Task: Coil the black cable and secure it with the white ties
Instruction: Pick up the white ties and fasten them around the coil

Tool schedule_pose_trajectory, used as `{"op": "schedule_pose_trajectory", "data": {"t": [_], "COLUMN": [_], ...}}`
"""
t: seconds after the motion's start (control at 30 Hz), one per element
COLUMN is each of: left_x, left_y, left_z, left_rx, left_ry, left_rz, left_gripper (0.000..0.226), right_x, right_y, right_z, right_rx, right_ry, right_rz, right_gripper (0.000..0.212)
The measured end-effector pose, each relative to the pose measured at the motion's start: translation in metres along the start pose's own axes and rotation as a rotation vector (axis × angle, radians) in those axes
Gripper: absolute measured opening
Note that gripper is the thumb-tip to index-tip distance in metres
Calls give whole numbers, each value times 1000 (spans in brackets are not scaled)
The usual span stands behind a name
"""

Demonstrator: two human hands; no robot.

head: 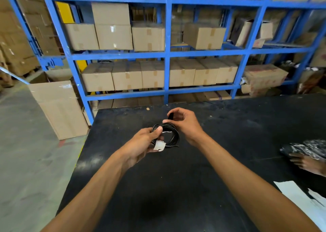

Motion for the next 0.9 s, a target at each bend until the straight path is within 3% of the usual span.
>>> {"op": "schedule_pose_trajectory", "data": {"t": [0.3, 0.6, 0.9], "left_x": [-6, -6, -15], "left_y": [-10, -26, -37], "left_z": [6, 2, -1], "left_rx": [-51, -112, -169], "left_ry": [-30, -29, 46], "left_rz": [117, 175, 164], "left_gripper": [29, 12, 29], "right_x": [5, 20, 44], "right_y": [8, 10, 14], "right_z": [8, 11, 11], "right_rx": [49, 97, -68], "right_ry": [210, 156, -38], "right_rz": [-39, 3, 140], "right_gripper": [25, 16, 13]}}
Point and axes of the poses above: each hand's wrist, its own z-axis away from the middle knuckle, its own y-axis out of the palm, x = y × z, the point moved 7 cm from there along -z, towards the middle knuckle, and after that the axes turned 9 degrees about -x, right-handed, at the moved point
